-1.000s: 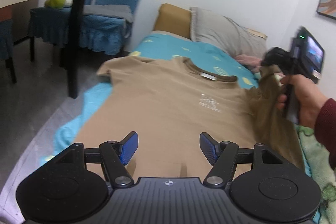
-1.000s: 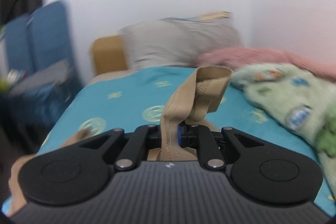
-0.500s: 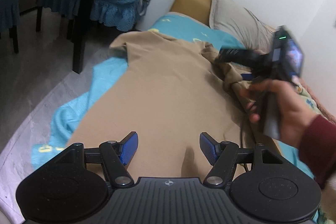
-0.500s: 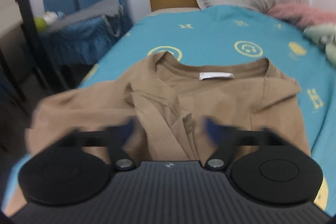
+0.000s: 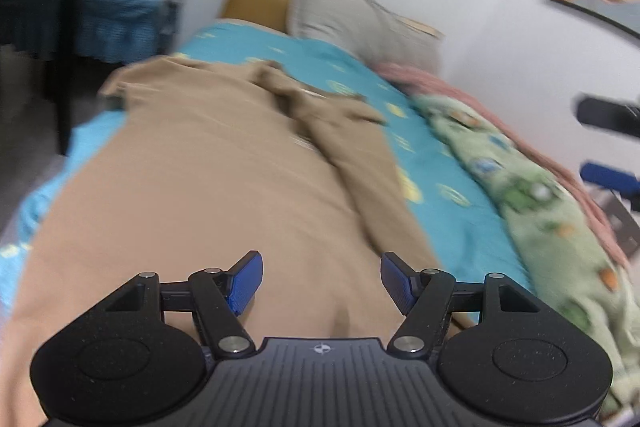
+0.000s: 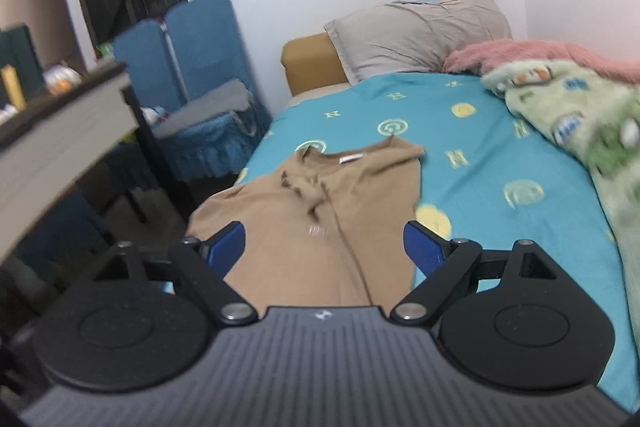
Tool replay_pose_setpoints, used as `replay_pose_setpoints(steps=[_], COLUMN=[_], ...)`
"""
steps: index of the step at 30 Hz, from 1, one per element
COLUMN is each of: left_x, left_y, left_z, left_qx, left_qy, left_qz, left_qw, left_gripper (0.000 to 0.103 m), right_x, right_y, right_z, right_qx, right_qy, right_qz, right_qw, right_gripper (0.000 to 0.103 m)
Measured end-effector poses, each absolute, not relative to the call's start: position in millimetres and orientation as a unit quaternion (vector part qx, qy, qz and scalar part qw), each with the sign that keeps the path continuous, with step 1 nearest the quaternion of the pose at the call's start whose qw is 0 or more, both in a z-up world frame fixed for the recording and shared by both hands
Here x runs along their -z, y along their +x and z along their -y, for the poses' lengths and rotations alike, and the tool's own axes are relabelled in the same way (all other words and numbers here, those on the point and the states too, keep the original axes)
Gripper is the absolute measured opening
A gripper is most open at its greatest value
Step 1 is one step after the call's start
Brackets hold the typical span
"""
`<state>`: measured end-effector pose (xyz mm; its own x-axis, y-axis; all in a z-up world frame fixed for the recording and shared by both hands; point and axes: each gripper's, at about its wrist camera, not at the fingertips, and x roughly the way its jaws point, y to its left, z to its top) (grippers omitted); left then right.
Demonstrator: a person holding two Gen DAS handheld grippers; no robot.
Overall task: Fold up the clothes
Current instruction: 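Fold the lifted side over the shirt body with the right gripper, release, then grasp the opposite side edge of the tan shirt with the left gripper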
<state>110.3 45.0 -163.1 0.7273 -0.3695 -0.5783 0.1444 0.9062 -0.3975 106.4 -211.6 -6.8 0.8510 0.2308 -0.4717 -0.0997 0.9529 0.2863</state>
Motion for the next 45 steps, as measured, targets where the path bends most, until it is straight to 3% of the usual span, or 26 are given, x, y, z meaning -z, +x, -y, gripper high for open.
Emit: replay_pose_setpoints(steps=[7, 12, 17, 24, 25, 26, 29, 40, 45], left_x=[162, 154, 157, 191, 197, 202, 202, 128, 133], left_y=[70, 59, 57, 76, 80, 83, 84, 64, 55], left_z=[21, 73, 127, 166, 170, 173, 167, 56, -25], left_qx=[0.232, 0.252, 0.258, 0.216, 0.207, 0.198, 0.178, 0.227, 0.191], left_qy=[-0.143, -0.129, -0.088, -0.018, -0.01, -0.001, 0.001, -0.177, -0.265], left_qz=[-0.369, -0.379, -0.407, -0.464, -0.474, -0.483, -0.474, -0.449, -0.461], left_qw=[0.889, 0.881, 0.872, 0.859, 0.856, 0.853, 0.862, 0.846, 0.825], left_gripper=[0.067, 0.058, 0.051, 0.049, 0.046, 0.036, 0.005, 0.003, 0.003], right_x=[14, 13, 25, 32, 32, 32, 33, 35, 36], right_y=[36, 30, 27, 28, 28, 28, 30, 33, 41], right_z=[288, 320, 343, 351, 350, 349, 349, 346, 334], right_qx=[0.028, 0.097, 0.116, 0.111, 0.112, 0.112, 0.112, 0.114, 0.11], right_qy=[0.199, 0.227, 0.265, 0.279, 0.278, 0.277, 0.274, 0.272, 0.248], right_qz=[-0.222, -0.16, -0.164, -0.172, -0.173, -0.175, -0.18, -0.193, -0.212], right_qw=[0.954, 0.956, 0.943, 0.938, 0.938, 0.938, 0.938, 0.936, 0.939], right_gripper=[0.087, 0.087, 0.087, 0.087, 0.087, 0.087, 0.088, 0.087, 0.087])
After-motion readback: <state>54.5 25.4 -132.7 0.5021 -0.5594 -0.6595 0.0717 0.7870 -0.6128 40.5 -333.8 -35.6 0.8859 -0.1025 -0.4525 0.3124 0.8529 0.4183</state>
